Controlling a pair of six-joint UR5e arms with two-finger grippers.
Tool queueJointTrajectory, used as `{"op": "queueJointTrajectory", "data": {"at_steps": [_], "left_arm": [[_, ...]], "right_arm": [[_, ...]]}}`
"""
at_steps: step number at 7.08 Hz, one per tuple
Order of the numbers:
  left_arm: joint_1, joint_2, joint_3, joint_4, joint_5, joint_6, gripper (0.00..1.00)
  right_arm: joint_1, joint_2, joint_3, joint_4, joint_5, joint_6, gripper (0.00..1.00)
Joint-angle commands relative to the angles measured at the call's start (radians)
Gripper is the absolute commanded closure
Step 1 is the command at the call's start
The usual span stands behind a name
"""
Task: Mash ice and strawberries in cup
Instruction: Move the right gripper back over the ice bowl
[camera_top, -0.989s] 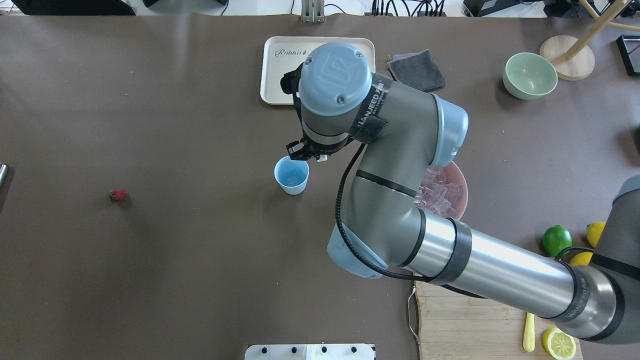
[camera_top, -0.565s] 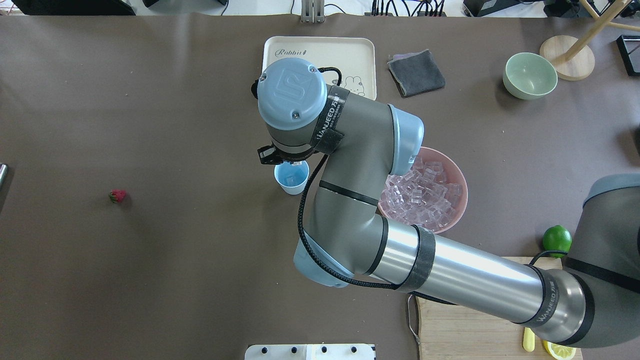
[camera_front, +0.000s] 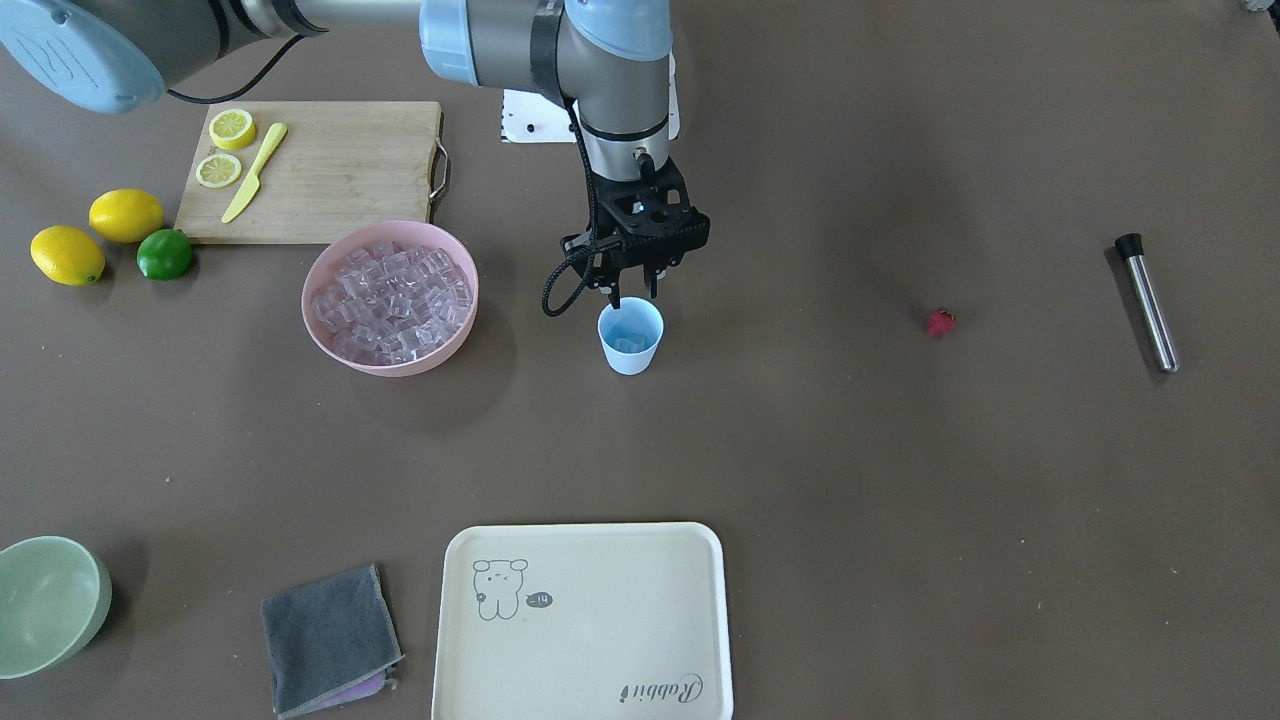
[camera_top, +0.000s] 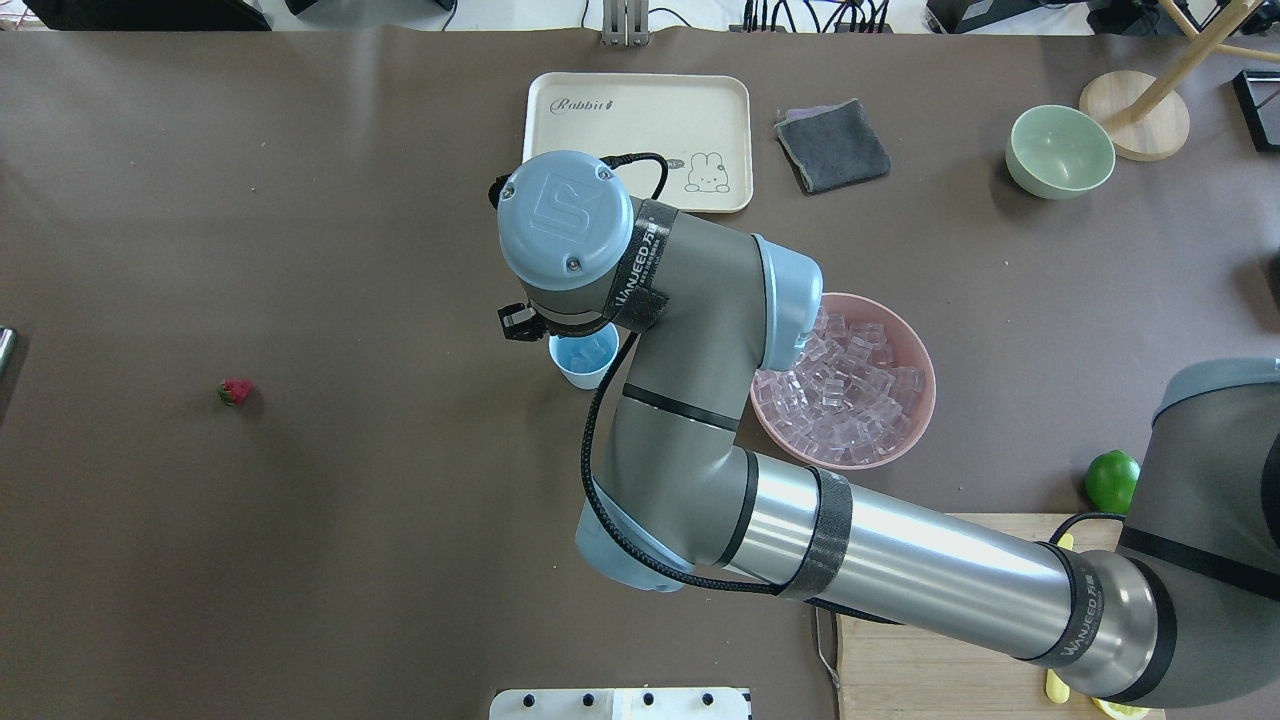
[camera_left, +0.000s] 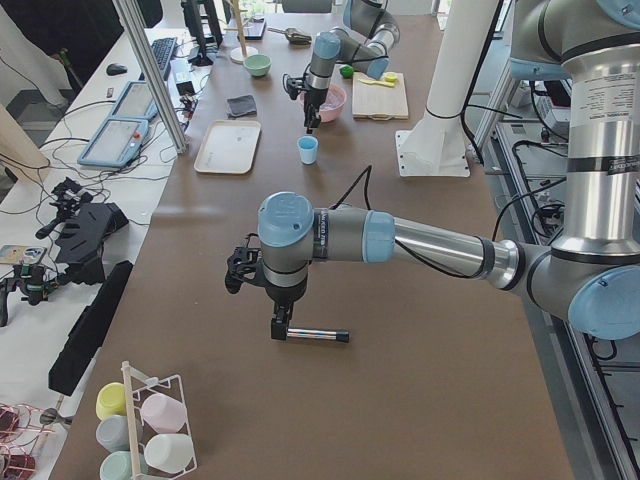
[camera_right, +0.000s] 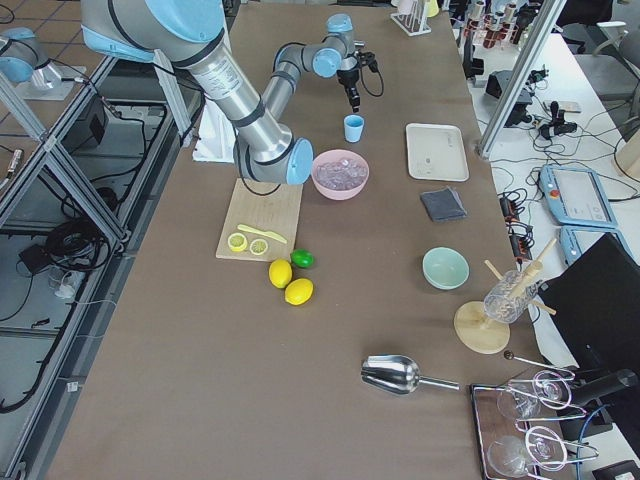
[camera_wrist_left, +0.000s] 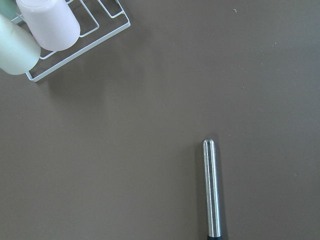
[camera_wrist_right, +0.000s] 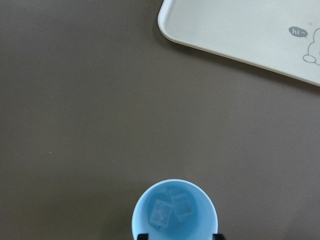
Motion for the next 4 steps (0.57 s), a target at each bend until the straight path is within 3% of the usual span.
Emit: {"op": "queueJointTrajectory", "data": {"at_steps": [1,4], "left_arm": [[0.000,0.001,-0.001,0.000,0.000,0.000,0.01],[0.000,0.004,-0.014,0.001,0.000,-0.001,0.01]], "right_arm": [[0.003,-0.020,0.015,-0.004,0.005,-0.009,0.00],[0.079,-0.360,0.337,0.005,0.034,-0.153,0.00]]}}
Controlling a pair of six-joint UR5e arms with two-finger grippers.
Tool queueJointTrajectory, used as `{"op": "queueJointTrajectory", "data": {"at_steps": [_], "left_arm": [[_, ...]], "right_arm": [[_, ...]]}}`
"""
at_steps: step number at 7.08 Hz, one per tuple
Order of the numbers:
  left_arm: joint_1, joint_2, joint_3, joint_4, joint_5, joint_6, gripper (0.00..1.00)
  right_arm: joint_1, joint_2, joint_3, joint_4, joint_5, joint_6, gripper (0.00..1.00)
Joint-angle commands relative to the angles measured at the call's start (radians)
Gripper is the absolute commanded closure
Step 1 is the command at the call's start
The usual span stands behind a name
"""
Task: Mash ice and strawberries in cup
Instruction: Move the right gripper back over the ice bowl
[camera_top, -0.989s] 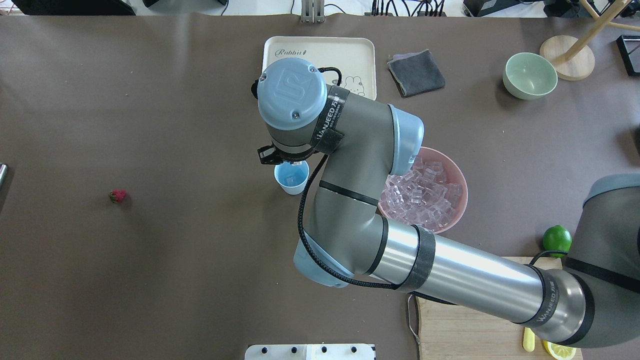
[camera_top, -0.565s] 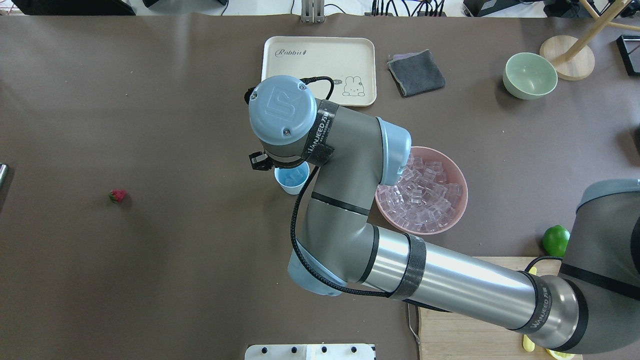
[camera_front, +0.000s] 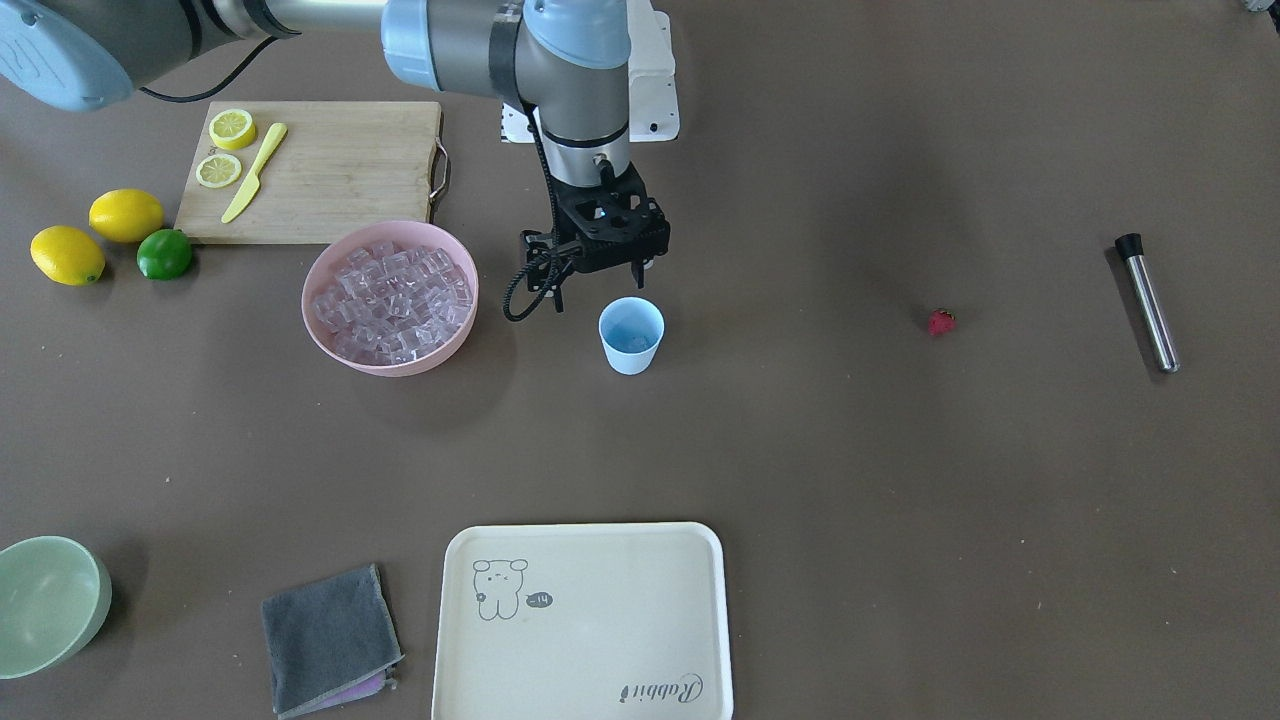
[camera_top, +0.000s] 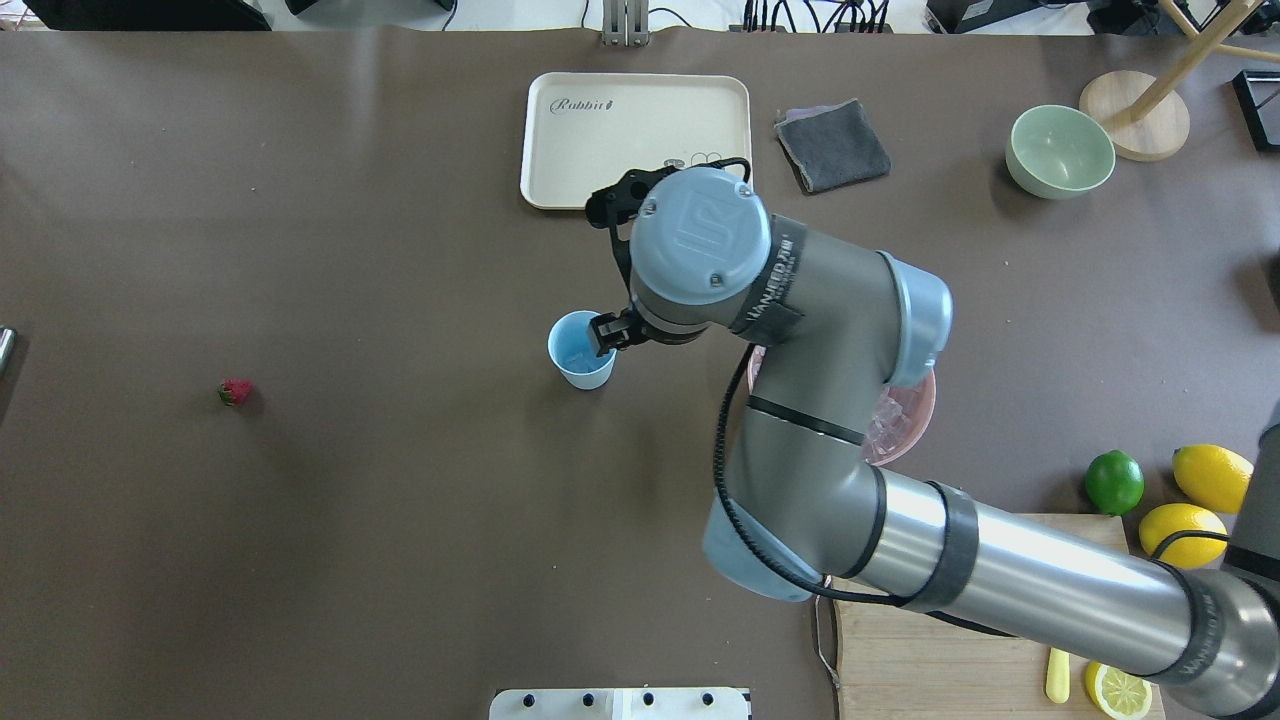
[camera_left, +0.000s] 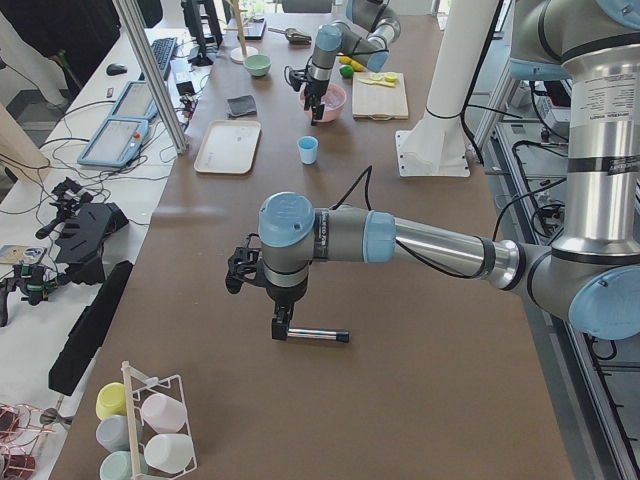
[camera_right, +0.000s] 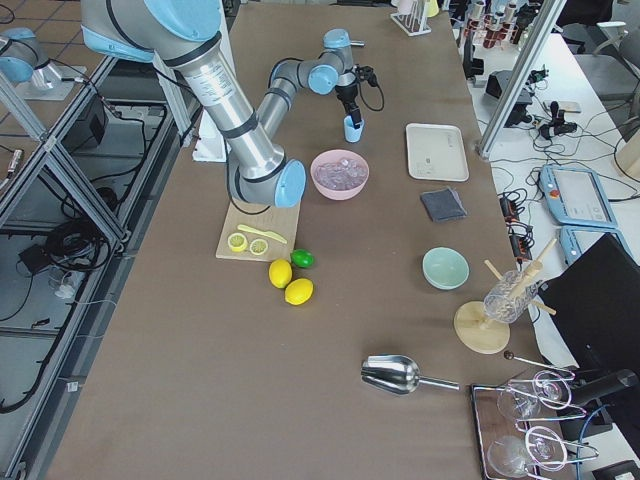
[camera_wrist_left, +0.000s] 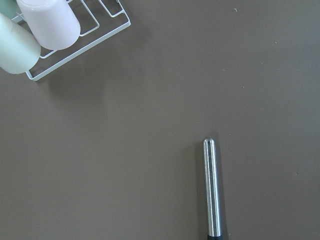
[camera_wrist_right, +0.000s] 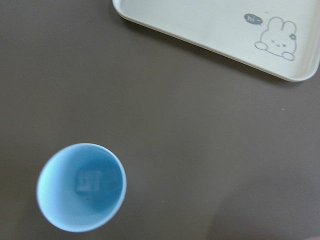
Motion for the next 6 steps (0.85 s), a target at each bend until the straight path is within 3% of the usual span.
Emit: {"op": "queueJointTrajectory", "data": {"at_steps": [1,3,6], "left_arm": [[0.000,0.002,-0.017,0.001,0.000,-0.001,0.01],[0.000,-0.004,-0.015,0.001,0.000,-0.001,0.01],[0.000,-0.006,-0.020,0.004,0.000,-0.001,0.01]], "right_arm": [[0.055,-0.229,0.173,0.002,0.030,-0.052,0.00],[0.070,-0.363,0.264,-0.001,0.025,-0.163,0.00],[0.061,-0.365,0.212,-0.002,0.008,-0.106,0.00]]}}
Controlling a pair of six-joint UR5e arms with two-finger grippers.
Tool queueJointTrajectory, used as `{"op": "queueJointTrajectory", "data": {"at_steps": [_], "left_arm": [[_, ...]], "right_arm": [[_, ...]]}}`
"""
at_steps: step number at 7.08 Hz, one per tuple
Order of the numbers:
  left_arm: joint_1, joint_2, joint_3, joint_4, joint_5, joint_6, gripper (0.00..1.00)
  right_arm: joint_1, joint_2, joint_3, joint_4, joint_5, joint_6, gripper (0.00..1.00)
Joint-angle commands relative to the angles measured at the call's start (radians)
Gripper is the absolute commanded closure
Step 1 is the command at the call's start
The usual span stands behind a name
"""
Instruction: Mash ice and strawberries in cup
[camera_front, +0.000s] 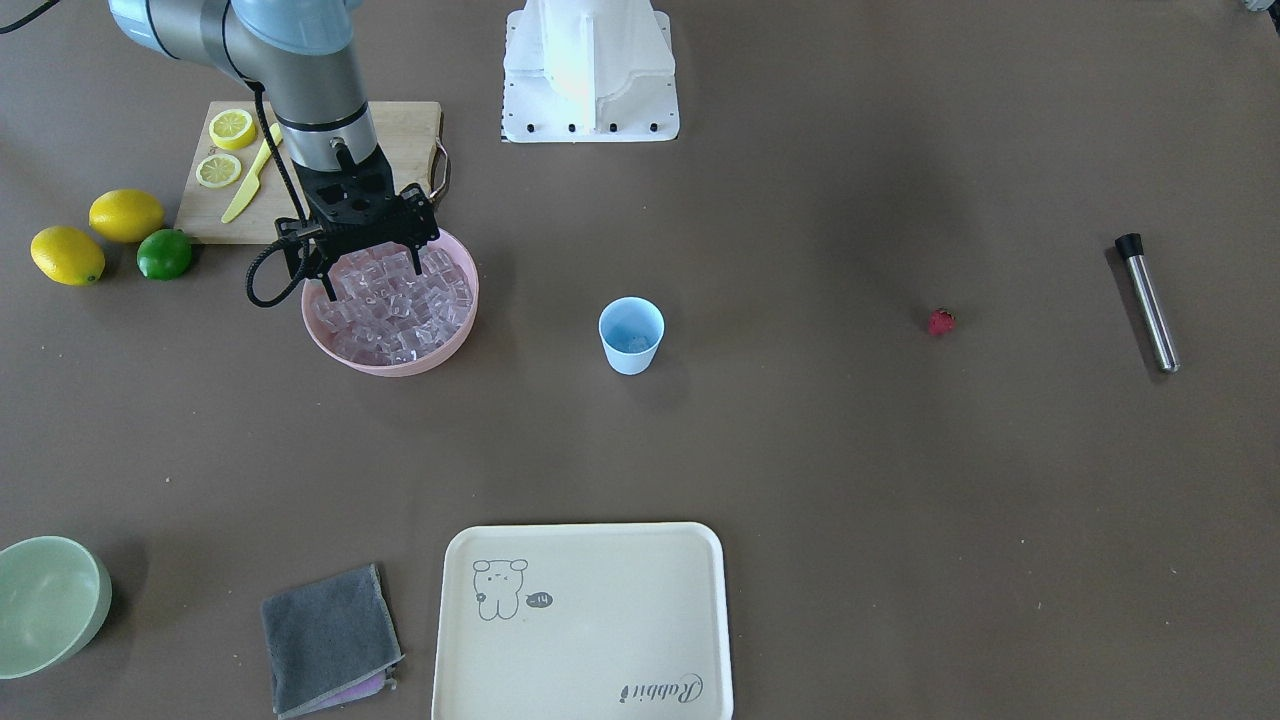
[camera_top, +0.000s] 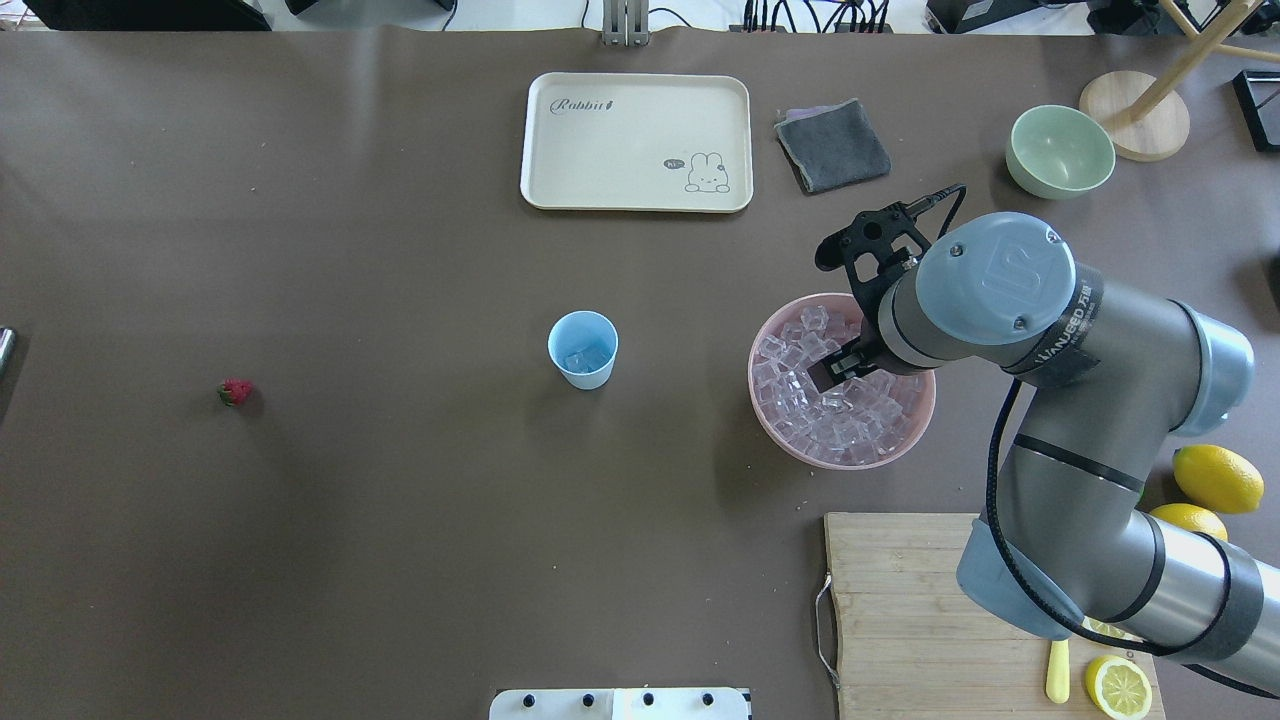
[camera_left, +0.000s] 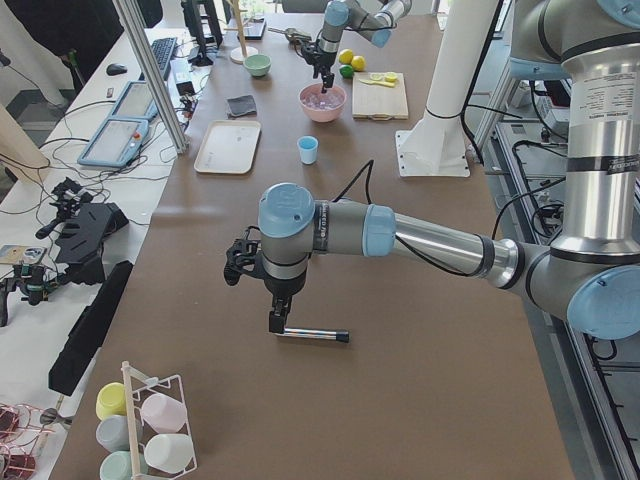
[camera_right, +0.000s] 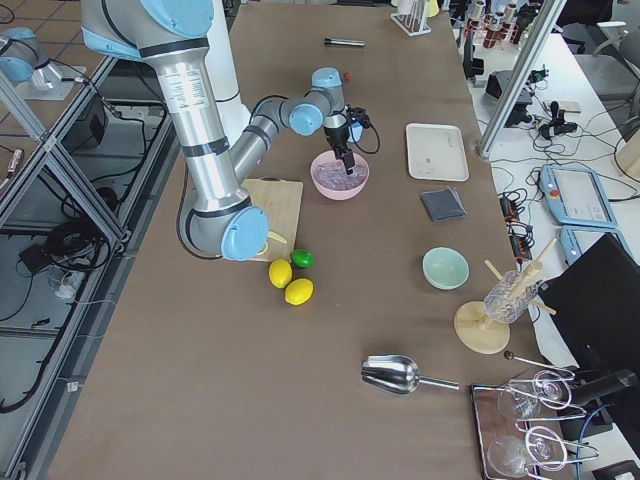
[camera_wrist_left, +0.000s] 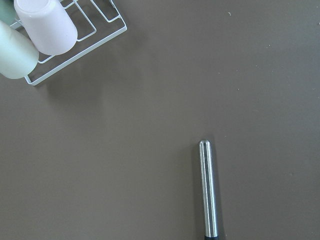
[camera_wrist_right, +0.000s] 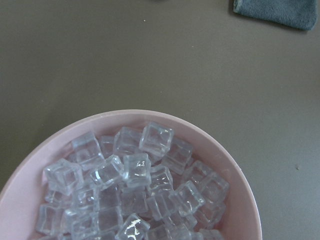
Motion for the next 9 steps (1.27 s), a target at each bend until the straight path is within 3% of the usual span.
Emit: {"op": "queueJointTrajectory", "data": {"at_steps": [1,6,8,9], "left_arm": [[-0.001,0.002,-0.001,0.000,0.000,0.000,0.01],[-0.001,-0.001,-0.001,0.000,0.000,0.000,0.01],[-0.001,0.002,-0.004,0.000,-0.002,0.000,0.01],[0.001,0.001,-0.001,0.000,-0.002,0.000,0.01]], "right_arm": [[-0.003,0.006,-0.040,0.003,-0.010,0.040,0.00],[-0.005,0.051,-0.070,0.008,-0.012,0.025,0.00],[0.050,0.101,-0.073,0.017,0.075,0.037,0.00],[0.055,0.089,-0.076,0.087,0.076,0.028,0.00]]}}
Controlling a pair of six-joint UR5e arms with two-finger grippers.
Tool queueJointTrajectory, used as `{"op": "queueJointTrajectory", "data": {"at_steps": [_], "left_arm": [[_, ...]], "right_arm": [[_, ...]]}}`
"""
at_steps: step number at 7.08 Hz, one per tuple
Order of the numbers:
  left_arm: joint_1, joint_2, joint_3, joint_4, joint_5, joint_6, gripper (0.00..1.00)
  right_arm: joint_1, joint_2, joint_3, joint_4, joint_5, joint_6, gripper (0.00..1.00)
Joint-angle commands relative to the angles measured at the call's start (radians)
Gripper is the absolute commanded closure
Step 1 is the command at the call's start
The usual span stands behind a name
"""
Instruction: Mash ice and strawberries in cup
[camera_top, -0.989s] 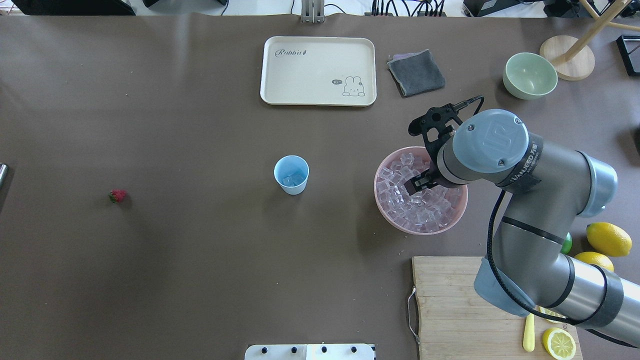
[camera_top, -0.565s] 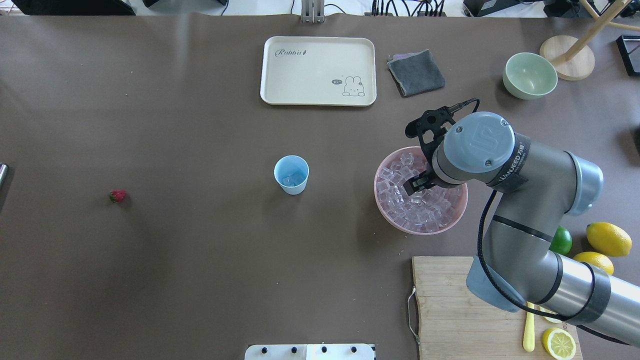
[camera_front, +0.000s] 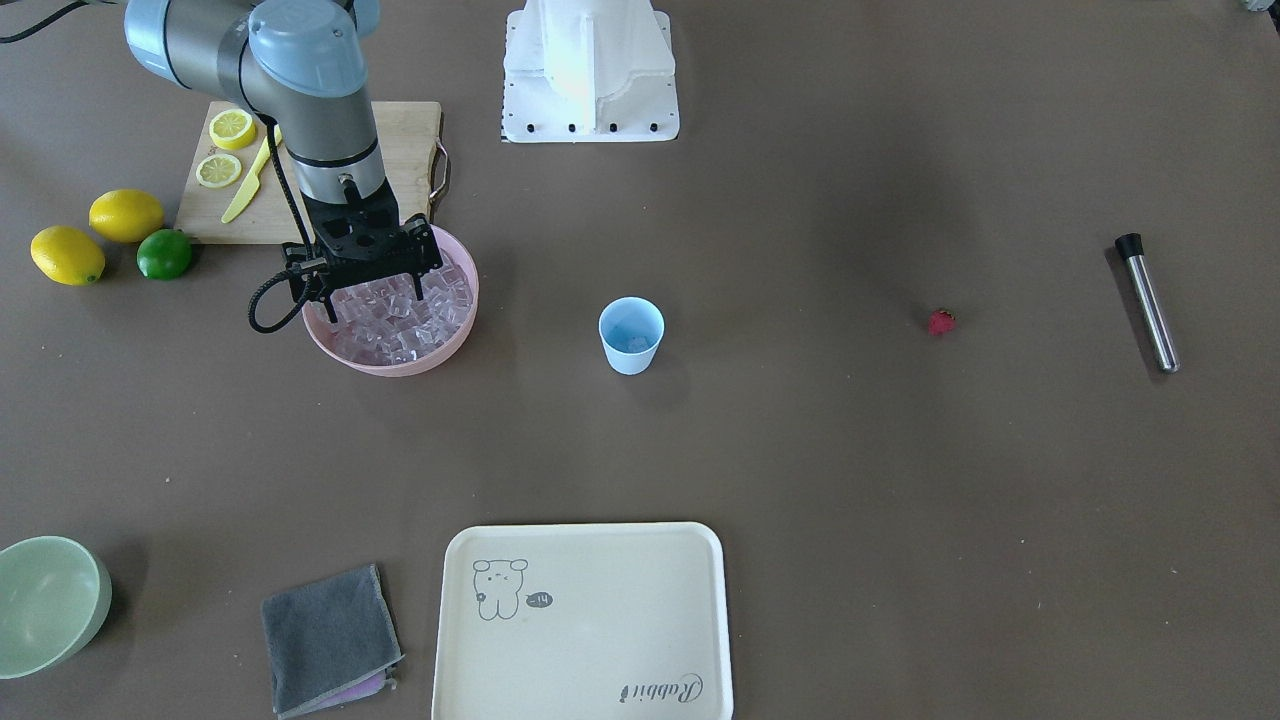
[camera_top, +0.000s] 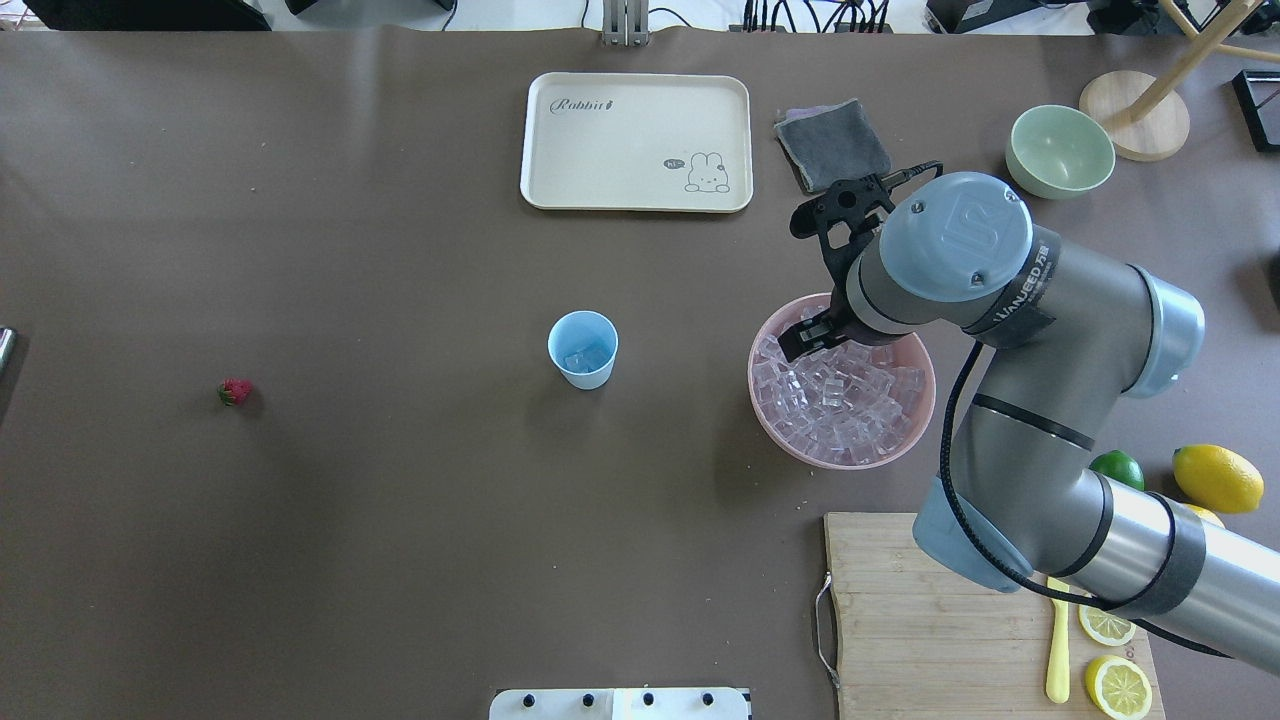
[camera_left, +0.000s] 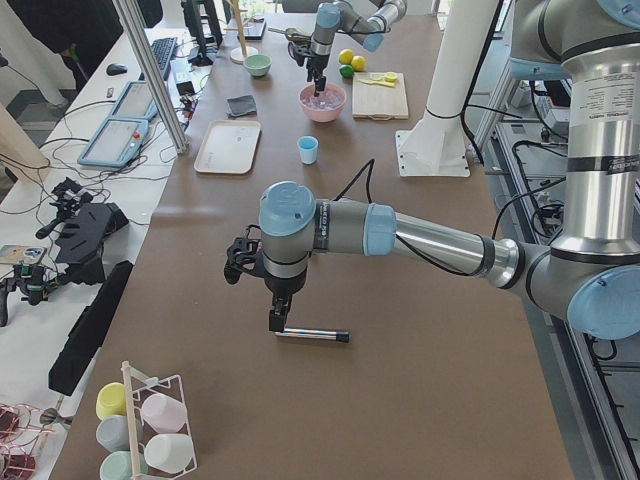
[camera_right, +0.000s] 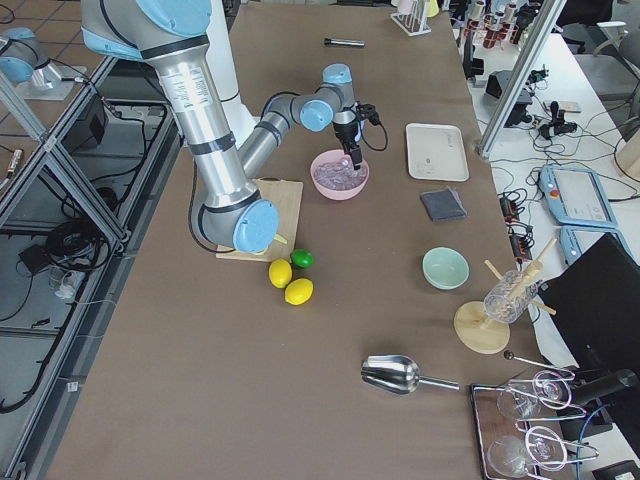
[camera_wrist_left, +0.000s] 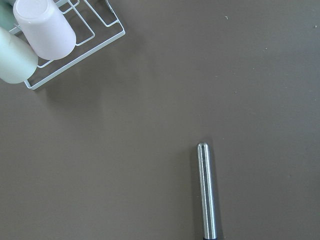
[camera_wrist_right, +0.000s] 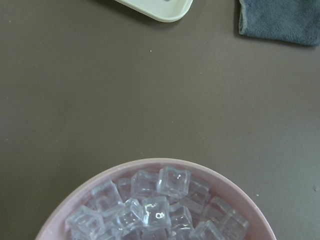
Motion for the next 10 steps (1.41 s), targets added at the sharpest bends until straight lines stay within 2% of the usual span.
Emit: {"op": "queueJointTrajectory", "data": {"at_steps": [1,2,4,6,8,10], "left_arm": [[0.000,0.001,-0.001,0.000,0.000,0.000,0.01],[0.000,0.004,-0.005,0.000,-0.003,0.000,0.01],[0.000,0.006,-0.007,0.000,-0.028,0.000,0.01],[0.000,0.009,-0.005,-0.002,-0.029,0.000,0.01],[0.000,0.010,-0.005,-0.002,-0.029,0.000,0.01],[0.000,0.009,-0.005,0.000,-0.029,0.000,0.01]], "right_arm": [[0.011,-0.014,-0.015,0.112,-0.023,-0.002,0.00],[-0.002,-0.041,-0.016,0.128,-0.083,-0.005,0.00],[-0.006,-0.058,-0.019,0.174,-0.086,-0.005,0.00],[-0.012,-0.088,-0.013,0.166,-0.088,-0.011,0.00],[-0.060,-0.130,-0.012,0.158,-0.186,-0.098,0.00],[-0.083,-0.195,0.042,0.163,-0.194,-0.091,0.01]]}}
